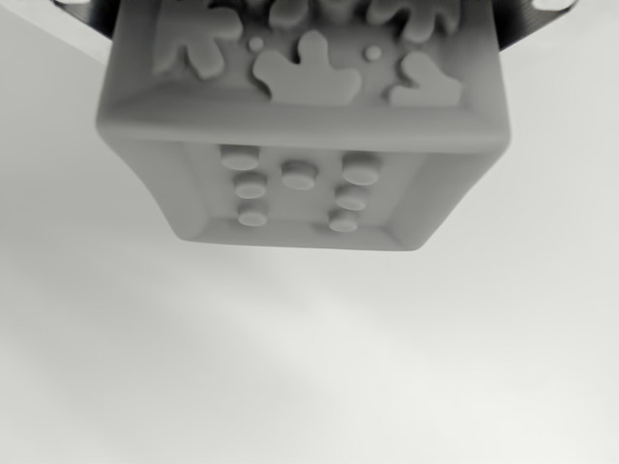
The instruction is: Destack cube
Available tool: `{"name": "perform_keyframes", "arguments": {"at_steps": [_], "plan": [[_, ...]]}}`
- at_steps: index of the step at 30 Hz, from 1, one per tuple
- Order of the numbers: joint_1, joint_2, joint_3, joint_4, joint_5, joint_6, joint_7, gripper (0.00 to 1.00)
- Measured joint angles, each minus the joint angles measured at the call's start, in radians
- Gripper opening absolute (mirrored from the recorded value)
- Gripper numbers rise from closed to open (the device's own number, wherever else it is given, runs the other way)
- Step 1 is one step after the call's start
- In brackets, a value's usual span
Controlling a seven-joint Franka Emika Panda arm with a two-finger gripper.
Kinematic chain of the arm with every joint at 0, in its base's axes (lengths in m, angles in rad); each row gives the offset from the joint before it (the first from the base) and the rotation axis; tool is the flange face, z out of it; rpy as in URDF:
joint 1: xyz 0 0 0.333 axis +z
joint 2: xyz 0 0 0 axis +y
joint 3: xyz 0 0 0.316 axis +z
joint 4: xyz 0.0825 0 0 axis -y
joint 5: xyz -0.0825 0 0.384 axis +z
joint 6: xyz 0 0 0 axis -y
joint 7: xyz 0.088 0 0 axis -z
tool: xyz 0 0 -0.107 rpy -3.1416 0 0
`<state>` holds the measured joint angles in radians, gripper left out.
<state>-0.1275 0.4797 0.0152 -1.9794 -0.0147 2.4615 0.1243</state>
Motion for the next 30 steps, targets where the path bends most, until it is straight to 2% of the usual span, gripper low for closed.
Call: {"name": "perform_keyframes", "arguments": {"at_steps": [9,30], "plan": [[-0.014,0.03,0.0,0.033,0.0,-0.006,-0.009,0.0],[-0.014,0.153,0.0,0.051,0.0,0.094,-0.009,0.0]]}}
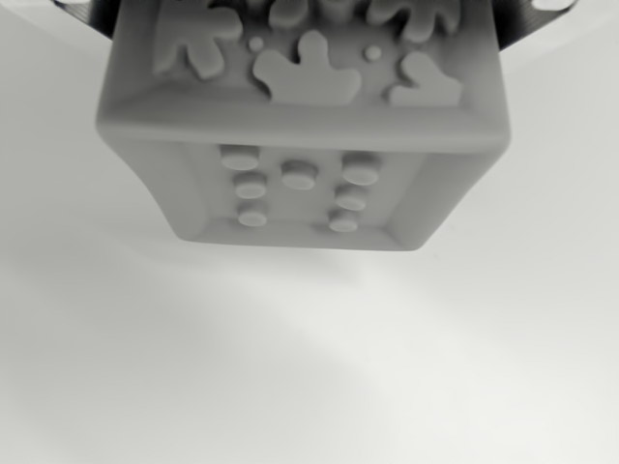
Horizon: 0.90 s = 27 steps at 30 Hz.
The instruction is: Destack cube
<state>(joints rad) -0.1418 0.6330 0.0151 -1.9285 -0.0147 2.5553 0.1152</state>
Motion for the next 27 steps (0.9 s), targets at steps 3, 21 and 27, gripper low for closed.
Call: {"name": "perform_keyframes", "arguments": {"at_steps": [3,21,27], "plan": [[0.0,0.014,0.0,0.003,0.0,0.011,0.0,0.0],[0.0,0.077,0.0,0.023,0.0,0.054,0.0,0.0],[0.0,0.086,0.0,0.027,0.0,0.059,0.0,0.0]]}}
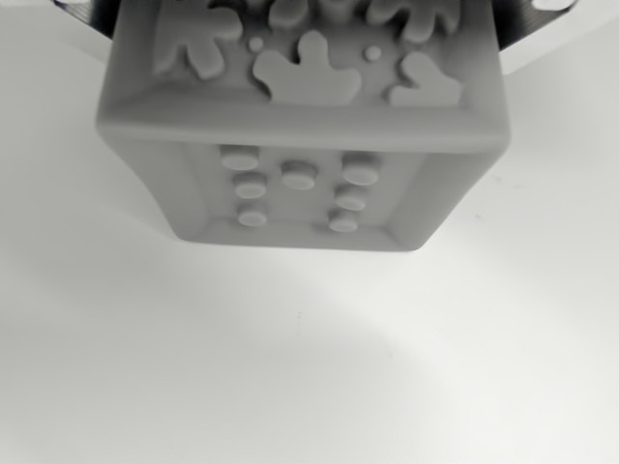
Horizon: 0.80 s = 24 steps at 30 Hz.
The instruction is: Destack cube
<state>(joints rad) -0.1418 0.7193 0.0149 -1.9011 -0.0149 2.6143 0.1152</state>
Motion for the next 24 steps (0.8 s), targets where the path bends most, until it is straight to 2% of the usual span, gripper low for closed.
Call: {"name": "perform_keyframes", "arguments": {"at_steps": [4,5,24], "plan": [[0.0,0.001,0.0,0.001,0.0,0.001,0.0,0.0],[0.0,0.001,0.0,0.001,0.0,0.001,0.0,1.0],[0.0,0.005,0.0,0.002,0.0,0.003,0.0,1.0]]}}
